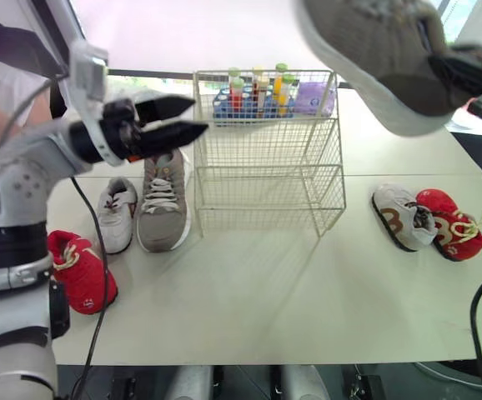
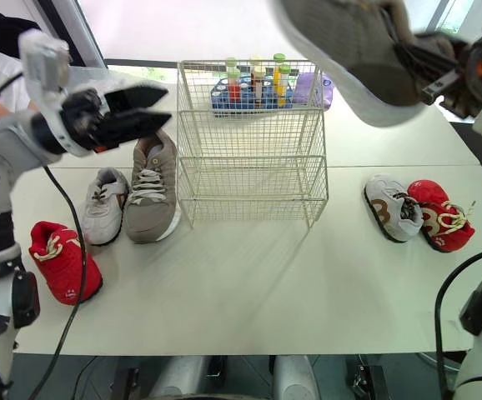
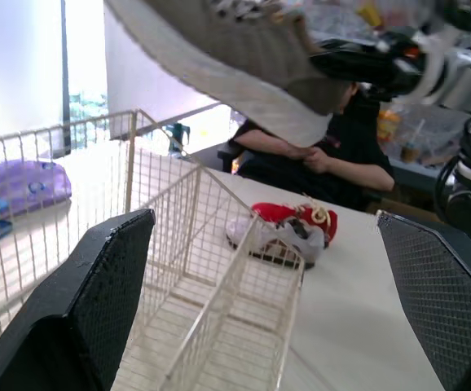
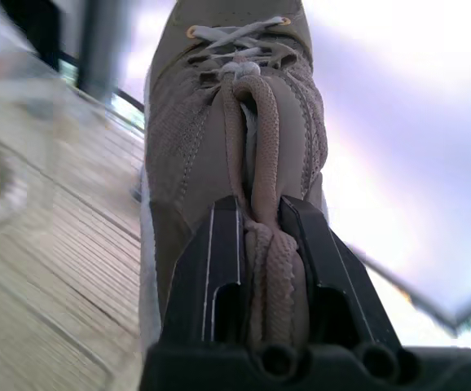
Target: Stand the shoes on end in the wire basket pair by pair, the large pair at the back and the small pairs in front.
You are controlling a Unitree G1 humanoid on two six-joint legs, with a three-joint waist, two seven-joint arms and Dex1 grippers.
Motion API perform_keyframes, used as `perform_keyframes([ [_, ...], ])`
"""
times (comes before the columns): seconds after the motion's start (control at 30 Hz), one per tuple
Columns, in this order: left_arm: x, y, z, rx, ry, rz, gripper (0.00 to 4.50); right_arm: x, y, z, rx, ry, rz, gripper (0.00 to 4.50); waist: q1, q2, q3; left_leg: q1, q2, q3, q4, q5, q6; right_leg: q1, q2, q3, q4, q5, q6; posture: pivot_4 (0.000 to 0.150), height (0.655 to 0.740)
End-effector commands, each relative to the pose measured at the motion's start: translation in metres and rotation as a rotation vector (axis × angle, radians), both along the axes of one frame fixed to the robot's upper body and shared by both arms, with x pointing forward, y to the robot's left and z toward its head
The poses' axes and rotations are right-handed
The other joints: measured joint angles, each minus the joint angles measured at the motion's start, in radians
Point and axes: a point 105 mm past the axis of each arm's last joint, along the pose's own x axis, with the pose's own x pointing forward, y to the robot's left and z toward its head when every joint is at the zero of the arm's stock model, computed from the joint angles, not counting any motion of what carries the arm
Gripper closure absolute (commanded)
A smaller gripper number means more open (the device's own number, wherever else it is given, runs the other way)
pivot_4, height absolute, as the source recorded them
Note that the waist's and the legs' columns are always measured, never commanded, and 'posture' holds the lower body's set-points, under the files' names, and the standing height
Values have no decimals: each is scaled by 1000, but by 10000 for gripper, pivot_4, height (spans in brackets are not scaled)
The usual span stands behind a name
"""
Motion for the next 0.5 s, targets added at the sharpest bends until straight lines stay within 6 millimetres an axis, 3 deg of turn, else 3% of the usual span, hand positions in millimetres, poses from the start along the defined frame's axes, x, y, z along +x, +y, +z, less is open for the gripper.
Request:
perform_keyframes([
  [0.03,1,12,18,-30,-6,17,0,-18,21,9,-123,-97,163,43142,-3,-1,0,1,0,0,0,0,0,1,0,0,0,0,1,1500,7347],
  [0.23,6,20,37,-113,49,-8,0,-15,42,-1,-318,-172,268,43142,4,-3,2,0,0,0,4,0,0,1,-1,1,0,2,2,1500,7347],
  [0.5,0,17,40,-125,75,-74,0,-3,51,-7,-411,-248,282,43142,3,-4,2,-2,0,0,3,0,0,-1,-2,3,0,2,2,1500,7347],
])
